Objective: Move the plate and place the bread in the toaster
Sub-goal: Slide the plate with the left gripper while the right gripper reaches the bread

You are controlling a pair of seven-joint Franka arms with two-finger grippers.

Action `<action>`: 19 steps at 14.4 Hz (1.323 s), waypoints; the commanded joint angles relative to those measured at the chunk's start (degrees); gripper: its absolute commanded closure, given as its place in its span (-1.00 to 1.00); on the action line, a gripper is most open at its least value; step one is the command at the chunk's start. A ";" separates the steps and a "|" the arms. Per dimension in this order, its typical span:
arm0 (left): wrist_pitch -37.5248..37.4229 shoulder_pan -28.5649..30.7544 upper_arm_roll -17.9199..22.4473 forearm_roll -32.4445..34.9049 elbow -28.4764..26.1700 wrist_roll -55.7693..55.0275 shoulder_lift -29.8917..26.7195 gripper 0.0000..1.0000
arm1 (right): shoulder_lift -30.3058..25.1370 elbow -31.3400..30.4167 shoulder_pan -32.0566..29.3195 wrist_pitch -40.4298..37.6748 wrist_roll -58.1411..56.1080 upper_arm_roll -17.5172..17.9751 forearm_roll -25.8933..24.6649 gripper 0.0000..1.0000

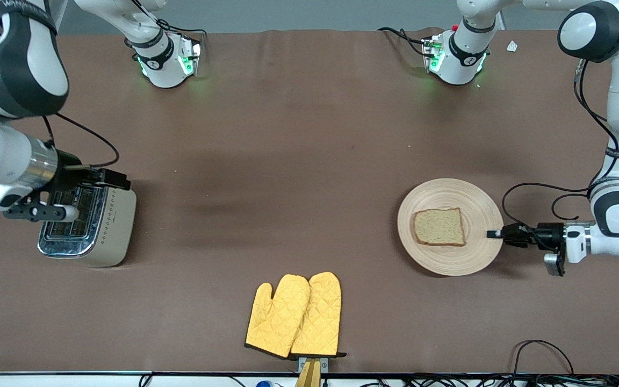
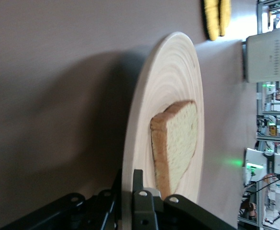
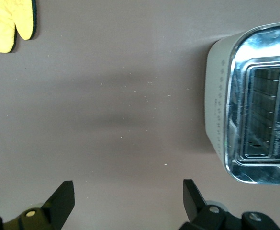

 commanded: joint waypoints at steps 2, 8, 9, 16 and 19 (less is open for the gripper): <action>3.35 -5.24 -11.86 -0.70 0.03 -16.21 -1.12 1.00 | 1.98 -4.86 1.27 8.62 7.13 -0.09 8.36 -1.00; 31.98 -29.31 -15.14 -13.14 1.61 -31.47 1.59 1.00 | 3.12 -12.78 9.62 23.58 23.48 -0.09 9.52 -1.00; 37.08 -33.18 -15.14 -15.35 2.22 -30.95 3.26 0.99 | 4.08 -12.97 10.24 24.39 23.59 -0.18 9.52 -1.00; 48.37 -45.61 -14.96 -15.64 9.79 -28.13 14.26 0.98 | 5.94 -19.02 13.66 27.80 23.50 -0.27 -3.54 -1.00; 48.47 -45.26 -14.96 -15.90 9.53 -29.18 14.09 -0.95 | 6.73 -20.70 16.30 30.81 22.80 -0.18 -7.16 -1.00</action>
